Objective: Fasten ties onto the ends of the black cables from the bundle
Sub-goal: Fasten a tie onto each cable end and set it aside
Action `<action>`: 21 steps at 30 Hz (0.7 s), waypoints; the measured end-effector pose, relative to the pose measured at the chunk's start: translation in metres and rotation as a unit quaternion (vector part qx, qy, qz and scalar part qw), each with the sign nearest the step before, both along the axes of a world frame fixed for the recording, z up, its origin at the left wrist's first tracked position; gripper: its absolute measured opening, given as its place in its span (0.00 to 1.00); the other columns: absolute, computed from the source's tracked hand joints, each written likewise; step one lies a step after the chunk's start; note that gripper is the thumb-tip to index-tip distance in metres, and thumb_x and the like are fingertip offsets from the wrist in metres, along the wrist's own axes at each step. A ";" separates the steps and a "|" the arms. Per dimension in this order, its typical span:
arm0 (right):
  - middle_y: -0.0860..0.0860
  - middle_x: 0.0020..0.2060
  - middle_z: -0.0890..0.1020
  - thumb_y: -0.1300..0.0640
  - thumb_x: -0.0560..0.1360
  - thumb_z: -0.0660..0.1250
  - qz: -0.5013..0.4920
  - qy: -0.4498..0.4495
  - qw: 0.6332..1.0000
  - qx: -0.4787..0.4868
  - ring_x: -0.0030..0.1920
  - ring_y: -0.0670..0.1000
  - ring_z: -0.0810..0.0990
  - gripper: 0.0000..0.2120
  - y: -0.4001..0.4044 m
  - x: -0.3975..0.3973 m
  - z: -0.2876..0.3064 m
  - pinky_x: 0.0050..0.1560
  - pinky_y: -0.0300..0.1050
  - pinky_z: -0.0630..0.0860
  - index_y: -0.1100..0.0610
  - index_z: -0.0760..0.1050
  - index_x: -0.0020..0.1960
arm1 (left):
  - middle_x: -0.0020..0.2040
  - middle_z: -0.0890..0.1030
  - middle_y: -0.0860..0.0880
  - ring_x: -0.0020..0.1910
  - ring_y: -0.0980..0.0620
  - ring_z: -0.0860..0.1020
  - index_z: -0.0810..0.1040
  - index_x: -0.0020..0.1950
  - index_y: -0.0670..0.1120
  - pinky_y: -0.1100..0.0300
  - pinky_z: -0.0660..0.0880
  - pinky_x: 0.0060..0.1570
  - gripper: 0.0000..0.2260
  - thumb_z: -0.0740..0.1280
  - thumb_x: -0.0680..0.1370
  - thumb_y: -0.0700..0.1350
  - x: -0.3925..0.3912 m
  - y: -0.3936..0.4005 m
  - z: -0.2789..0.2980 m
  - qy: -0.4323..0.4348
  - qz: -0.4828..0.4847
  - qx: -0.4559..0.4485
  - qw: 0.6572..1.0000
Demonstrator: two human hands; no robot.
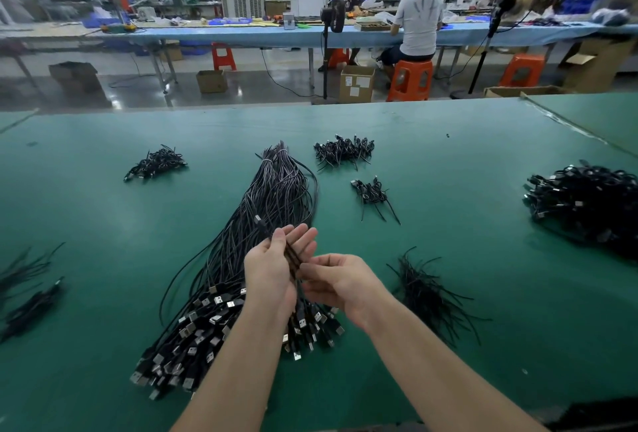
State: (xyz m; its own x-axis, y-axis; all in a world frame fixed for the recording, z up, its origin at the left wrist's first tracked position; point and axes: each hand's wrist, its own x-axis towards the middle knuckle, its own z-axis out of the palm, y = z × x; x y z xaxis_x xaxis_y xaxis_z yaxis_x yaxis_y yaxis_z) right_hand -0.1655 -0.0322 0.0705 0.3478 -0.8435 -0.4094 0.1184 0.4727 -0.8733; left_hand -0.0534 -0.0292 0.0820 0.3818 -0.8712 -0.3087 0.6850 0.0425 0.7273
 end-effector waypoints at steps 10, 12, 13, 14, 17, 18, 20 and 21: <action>0.54 0.43 0.84 0.65 0.76 0.73 0.139 -0.017 0.990 0.005 0.44 0.53 0.83 0.15 -0.011 -0.018 0.004 0.53 0.50 0.83 0.64 0.77 0.61 | 0.46 0.86 0.38 0.32 0.47 0.82 0.72 0.52 0.40 0.59 0.77 0.28 0.08 0.55 0.86 0.41 -0.003 0.011 0.005 -0.027 -0.100 -0.038 0.994; 0.59 0.51 0.83 0.68 0.76 0.71 0.145 -0.050 0.988 -0.014 0.53 0.58 0.83 0.17 -0.013 -0.020 0.005 0.62 0.56 0.79 0.68 0.76 0.63 | 0.49 0.85 0.37 0.37 0.46 0.83 0.73 0.51 0.41 0.57 0.80 0.33 0.08 0.56 0.86 0.41 -0.005 0.015 0.004 -0.037 -0.129 -0.046 0.990; 0.59 0.51 0.83 0.69 0.75 0.71 0.142 -0.049 0.988 -0.029 0.54 0.59 0.83 0.17 -0.013 -0.020 0.004 0.61 0.56 0.79 0.69 0.76 0.64 | 0.50 0.85 0.37 0.40 0.45 0.84 0.73 0.51 0.41 0.56 0.81 0.36 0.09 0.57 0.86 0.41 -0.006 0.016 0.003 -0.042 -0.140 -0.054 0.988; 0.59 0.51 0.84 0.69 0.75 0.72 0.138 -0.042 0.989 -0.044 0.53 0.58 0.84 0.18 -0.014 -0.020 0.004 0.60 0.54 0.80 0.68 0.76 0.64 | 0.50 0.85 0.36 0.42 0.44 0.85 0.74 0.50 0.40 0.56 0.82 0.38 0.09 0.57 0.86 0.41 -0.006 0.017 0.002 -0.044 -0.148 -0.061 0.986; 0.58 0.52 0.85 0.69 0.73 0.73 0.133 -0.024 0.987 -0.083 0.54 0.56 0.85 0.18 -0.016 -0.021 0.000 0.58 0.51 0.81 0.61 0.80 0.62 | 0.54 0.84 0.34 0.52 0.39 0.85 0.77 0.48 0.40 0.51 0.83 0.45 0.13 0.56 0.86 0.42 -0.005 0.020 -0.002 -0.046 -0.184 -0.071 0.979; 0.57 0.52 0.86 0.69 0.73 0.74 0.133 -0.019 0.986 -0.094 0.55 0.56 0.85 0.18 -0.017 -0.022 -0.001 0.57 0.51 0.82 0.59 0.81 0.62 | 0.56 0.83 0.34 0.55 0.38 0.84 0.80 0.47 0.41 0.48 0.83 0.47 0.15 0.56 0.86 0.43 -0.005 0.020 -0.003 -0.051 -0.201 -0.071 0.976; 0.57 0.53 0.86 0.67 0.71 0.77 0.131 -0.016 0.986 -0.105 0.55 0.56 0.85 0.18 -0.018 -0.023 -0.002 0.55 0.49 0.82 0.57 0.82 0.60 | 0.59 0.82 0.34 0.59 0.37 0.82 0.85 0.43 0.45 0.46 0.82 0.49 0.21 0.56 0.86 0.44 -0.004 0.021 -0.006 -0.054 -0.232 -0.075 0.968; 0.57 0.53 0.86 0.66 0.71 0.78 0.132 -0.014 0.985 -0.107 0.55 0.55 0.85 0.18 -0.018 -0.024 -0.003 0.54 0.47 0.82 0.55 0.83 0.59 | 0.59 0.82 0.33 0.60 0.36 0.81 0.86 0.42 0.46 0.46 0.81 0.51 0.22 0.56 0.86 0.44 -0.003 0.020 -0.008 -0.051 -0.242 -0.082 0.966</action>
